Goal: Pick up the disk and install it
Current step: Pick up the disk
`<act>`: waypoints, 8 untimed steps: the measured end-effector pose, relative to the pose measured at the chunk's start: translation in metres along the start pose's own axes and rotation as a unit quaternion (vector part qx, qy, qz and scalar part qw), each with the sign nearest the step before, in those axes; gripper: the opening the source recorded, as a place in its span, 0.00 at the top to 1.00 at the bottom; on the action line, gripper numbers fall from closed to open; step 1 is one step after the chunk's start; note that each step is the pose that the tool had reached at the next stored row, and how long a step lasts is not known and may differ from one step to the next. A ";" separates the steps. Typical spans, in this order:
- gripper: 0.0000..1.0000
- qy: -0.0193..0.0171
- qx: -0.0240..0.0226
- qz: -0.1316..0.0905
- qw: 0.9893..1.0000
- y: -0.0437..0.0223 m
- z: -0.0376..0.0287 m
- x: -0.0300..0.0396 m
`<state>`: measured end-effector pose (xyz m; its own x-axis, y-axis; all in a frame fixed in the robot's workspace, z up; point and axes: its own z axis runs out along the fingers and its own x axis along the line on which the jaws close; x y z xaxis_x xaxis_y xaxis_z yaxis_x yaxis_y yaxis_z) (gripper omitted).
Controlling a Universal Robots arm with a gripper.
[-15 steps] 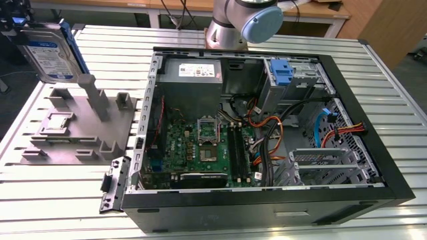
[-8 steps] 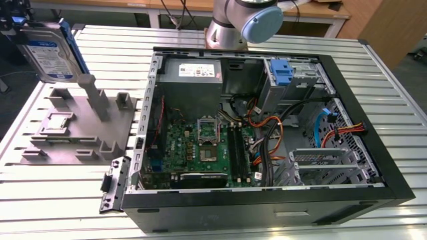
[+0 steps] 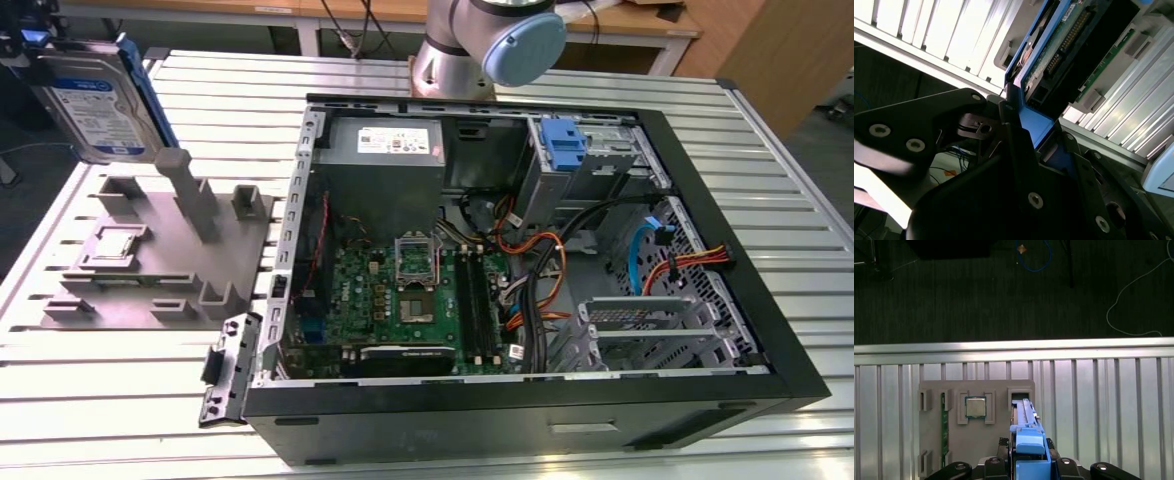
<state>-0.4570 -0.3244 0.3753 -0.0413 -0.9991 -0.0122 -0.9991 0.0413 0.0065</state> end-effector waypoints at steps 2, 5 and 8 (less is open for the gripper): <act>0.63 0.000 0.000 0.000 1.000 0.0000 -0.0004 0.0000; 0.63 0.000 0.000 0.000 1.000 0.0000 -0.0008 0.0000; 0.63 0.000 0.000 0.000 1.000 0.0001 -0.0041 0.0000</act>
<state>-0.4570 -0.3244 0.3795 -0.0414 -0.9991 -0.0123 -0.9991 0.0413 0.0065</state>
